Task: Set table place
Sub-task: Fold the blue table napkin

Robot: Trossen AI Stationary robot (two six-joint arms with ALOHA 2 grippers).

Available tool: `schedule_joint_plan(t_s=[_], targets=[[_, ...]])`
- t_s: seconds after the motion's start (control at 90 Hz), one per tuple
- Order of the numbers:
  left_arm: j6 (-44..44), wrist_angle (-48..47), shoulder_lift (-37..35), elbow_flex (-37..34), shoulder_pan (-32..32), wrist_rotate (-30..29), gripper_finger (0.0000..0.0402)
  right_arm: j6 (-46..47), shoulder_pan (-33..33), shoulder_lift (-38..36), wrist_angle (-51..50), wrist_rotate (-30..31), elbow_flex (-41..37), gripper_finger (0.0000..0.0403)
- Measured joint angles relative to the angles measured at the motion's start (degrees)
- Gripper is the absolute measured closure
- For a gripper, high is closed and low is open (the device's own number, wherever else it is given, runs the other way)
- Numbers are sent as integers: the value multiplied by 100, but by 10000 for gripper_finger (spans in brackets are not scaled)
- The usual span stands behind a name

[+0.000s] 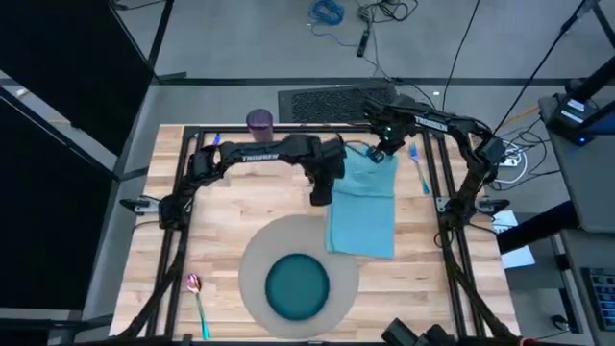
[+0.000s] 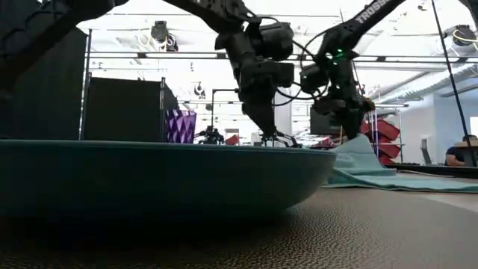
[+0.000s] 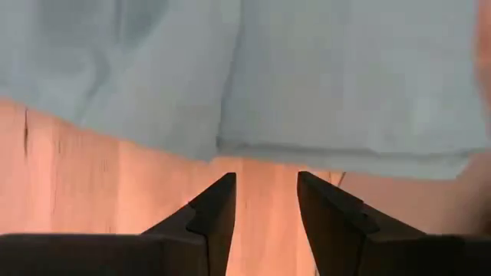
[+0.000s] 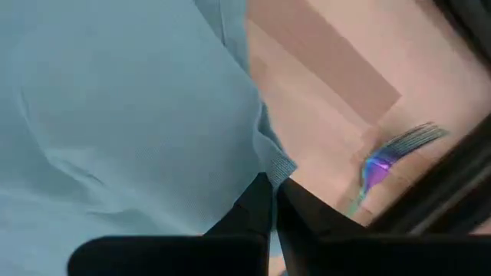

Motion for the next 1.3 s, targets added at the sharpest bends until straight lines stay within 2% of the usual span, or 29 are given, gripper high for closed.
schedule_joint_plan(t_s=[0.089,0.2,0.444,0.633,0.878,1.056,1.3], targets=[[-213,460,0,2,329,724,277,-78,-106,-172,278,-217,-324,403],[-934,1179,0,13,732,1417,277,-185,-211,-262,401,-269,-584,403],[-2901,2563,0,22,1411,1493,277,-405,-255,-275,420,-272,-811,403],[-3765,2982,64,28,1752,1604,277,-498,-255,-380,423,-270,-957,403],[-3740,2905,310,11,1815,1899,277,-535,-223,-937,491,-698,-1266,403],[-3733,2817,549,4,1689,2749,277,-584,-313,-1267,631,-658,-1399,403],[-2551,2590,371,0,1269,2894,277,-650,-680,-1457,1613,-639,-1327,396]])
